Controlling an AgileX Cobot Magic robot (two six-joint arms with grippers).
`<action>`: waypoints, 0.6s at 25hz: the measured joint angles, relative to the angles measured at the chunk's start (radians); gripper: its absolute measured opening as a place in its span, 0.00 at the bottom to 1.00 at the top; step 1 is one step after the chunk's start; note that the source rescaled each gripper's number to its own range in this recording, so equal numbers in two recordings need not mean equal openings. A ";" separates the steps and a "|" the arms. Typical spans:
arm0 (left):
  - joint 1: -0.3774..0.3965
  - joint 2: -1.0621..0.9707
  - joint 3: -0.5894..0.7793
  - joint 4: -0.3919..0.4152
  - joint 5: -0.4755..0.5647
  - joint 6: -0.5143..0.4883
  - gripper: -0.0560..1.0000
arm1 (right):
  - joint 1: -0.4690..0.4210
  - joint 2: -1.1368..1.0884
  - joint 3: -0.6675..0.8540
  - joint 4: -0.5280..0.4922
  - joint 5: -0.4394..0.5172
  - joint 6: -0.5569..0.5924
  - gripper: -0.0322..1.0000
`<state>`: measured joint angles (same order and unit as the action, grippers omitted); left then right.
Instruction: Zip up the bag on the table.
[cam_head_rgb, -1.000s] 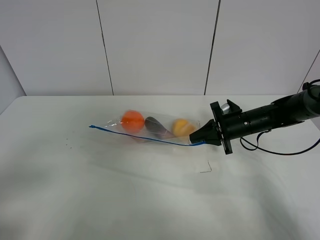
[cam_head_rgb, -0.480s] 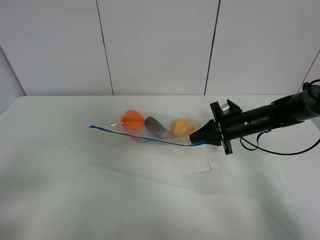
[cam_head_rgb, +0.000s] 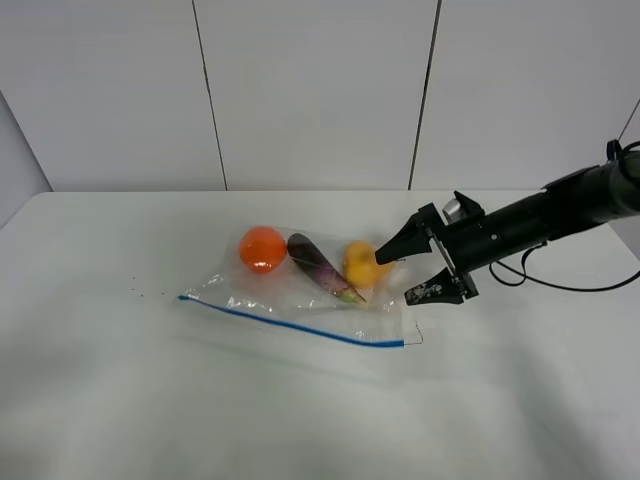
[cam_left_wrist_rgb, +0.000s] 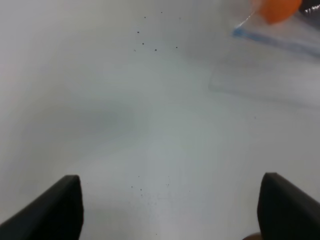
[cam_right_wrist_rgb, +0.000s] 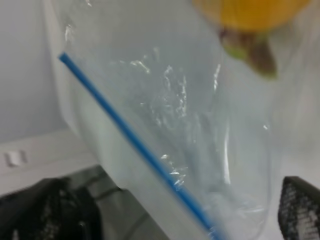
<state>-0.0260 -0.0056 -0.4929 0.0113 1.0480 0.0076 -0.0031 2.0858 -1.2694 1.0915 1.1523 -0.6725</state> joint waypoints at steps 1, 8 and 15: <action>0.000 0.000 0.000 0.000 0.000 0.000 1.00 | 0.000 -0.012 -0.054 -0.061 0.006 0.058 0.99; 0.000 0.000 0.000 0.000 0.000 0.000 1.00 | 0.031 -0.075 -0.426 -0.699 0.019 0.454 1.00; 0.000 0.000 0.000 0.000 0.000 0.000 1.00 | 0.034 -0.082 -0.509 -0.979 0.056 0.583 1.00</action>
<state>-0.0260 -0.0056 -0.4929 0.0113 1.0480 0.0076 0.0306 2.0035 -1.7788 0.1123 1.2084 -0.0896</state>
